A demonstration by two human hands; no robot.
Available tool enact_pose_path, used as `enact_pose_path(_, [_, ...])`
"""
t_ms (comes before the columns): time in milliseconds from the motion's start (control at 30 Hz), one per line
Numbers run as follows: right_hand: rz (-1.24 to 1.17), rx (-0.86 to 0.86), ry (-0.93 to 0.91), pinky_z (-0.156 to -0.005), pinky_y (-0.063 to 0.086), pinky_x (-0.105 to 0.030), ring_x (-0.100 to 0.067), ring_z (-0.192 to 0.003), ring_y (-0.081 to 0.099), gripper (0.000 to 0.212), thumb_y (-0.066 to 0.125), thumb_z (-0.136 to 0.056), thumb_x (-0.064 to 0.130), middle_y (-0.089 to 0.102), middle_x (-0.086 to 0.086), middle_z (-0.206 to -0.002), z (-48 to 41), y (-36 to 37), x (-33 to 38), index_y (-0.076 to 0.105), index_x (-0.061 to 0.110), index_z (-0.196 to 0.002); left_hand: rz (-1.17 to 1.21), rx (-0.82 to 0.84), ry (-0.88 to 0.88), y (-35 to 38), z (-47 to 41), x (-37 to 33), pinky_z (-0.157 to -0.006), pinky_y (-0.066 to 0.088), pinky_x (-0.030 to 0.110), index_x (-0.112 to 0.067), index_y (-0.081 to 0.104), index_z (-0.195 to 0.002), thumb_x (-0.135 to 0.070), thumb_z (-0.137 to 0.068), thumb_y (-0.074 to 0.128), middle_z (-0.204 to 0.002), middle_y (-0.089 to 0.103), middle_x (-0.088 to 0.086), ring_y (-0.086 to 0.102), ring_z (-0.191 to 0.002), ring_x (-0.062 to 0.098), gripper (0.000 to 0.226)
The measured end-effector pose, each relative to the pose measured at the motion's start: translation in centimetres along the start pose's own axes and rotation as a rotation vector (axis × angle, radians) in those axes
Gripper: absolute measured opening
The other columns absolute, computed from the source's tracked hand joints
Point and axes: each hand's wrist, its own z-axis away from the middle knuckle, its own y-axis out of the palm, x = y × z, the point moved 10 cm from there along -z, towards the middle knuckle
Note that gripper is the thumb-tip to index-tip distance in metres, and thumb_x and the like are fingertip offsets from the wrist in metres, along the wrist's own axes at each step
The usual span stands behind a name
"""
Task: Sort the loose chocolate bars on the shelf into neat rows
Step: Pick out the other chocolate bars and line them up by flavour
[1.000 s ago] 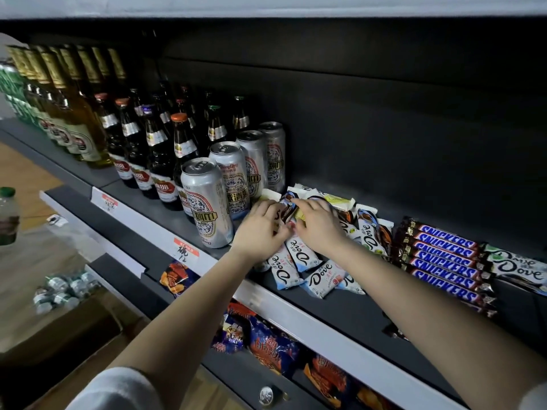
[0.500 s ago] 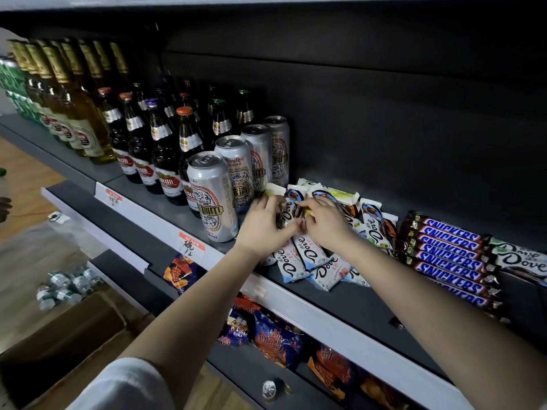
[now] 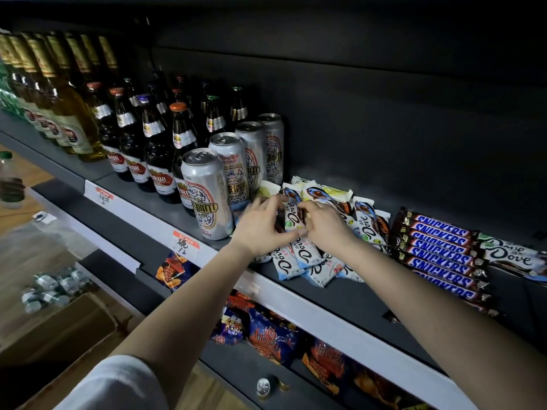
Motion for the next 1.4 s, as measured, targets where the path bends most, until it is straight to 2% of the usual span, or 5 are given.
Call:
enact_pose_path(233, [-0.008, -0.068, -0.052, -0.097, 0.042, -0.039, -0.023, -0.111, 0.053, 0.05, 0.054, -0.091, 0.028, 0.059, 0.001, -0.122, 0.1, -0.4, 0.5, 0.034, 0.03, -0.138, 0.099, -0.092, -0.014, -0.7, 0.0, 0.1, -0.091, 0.045, 0.038, -0.022, 0.04, -0.124, -0.051, -0.071, 0.06, -0.117, 0.058, 0.001, 0.05, -0.11, 0.021, 0.064])
enact_pose_path(467, [0.234, -0.095, -0.1, -0.107, 0.032, -0.046, -0.026, -0.132, 0.026, 0.067, 0.058, -0.086, 0.016, 0.023, -0.003, -0.147, -1.9, -1.4, 1.6, 0.025, 0.026, -0.143, 0.411, -0.221, -0.127, -2.6, 0.5, 1.7, -0.089, 0.038, 0.018, -0.008, 0.039, -0.123, -0.003, -0.074, 0.057, -0.118, 0.059, 0.01, 0.056, -0.111, 0.022, 0.053])
enact_pose_path(800, [0.3, -0.016, -0.146, -0.114, 0.007, -0.045, -0.017, -0.143, 0.009, 0.059, 0.041, -0.095, 0.013, 0.014, 0.008, -0.155, -2.9, 0.2, 1.0, 0.016, 0.029, -0.146, 0.567, -0.416, -0.126, -4.4, 1.1, 2.5, -0.088, 0.033, 0.008, -0.002, 0.046, -0.113, -0.006, -0.072, 0.041, -0.108, 0.056, 0.005, 0.05, -0.102, 0.013, 0.042])
enact_pose_path(1233, [0.327, -0.206, -0.185, -0.112, 0.019, -0.037, -0.023, -0.13, 0.034, 0.055, 0.051, -0.093, 0.029, 0.038, -0.004, -0.14, -0.8, -3.3, -0.4, 0.031, 0.017, -0.143, 0.282, -0.299, -0.018, -2.4, 0.0, 1.4, -0.109, 0.023, 0.016, -0.002, 0.046, -0.125, 0.002, -0.076, 0.059, -0.137, 0.036, 0.011, 0.036, -0.128, 0.017, 0.051])
enact_pose_path(1400, [0.187, -0.158, -0.147, -0.094, 0.044, -0.041, -0.026, -0.113, 0.05, 0.052, 0.053, -0.093, 0.028, 0.036, 0.0, -0.138, 0.5, -3.8, -0.9, 0.035, 0.019, -0.141, 0.201, -0.326, 0.017, -2.8, 0.0, 1.0, -0.105, 0.026, 0.015, -0.001, 0.052, -0.126, -0.004, -0.084, 0.063, -0.132, 0.048, 0.011, 0.045, -0.125, 0.022, 0.044])
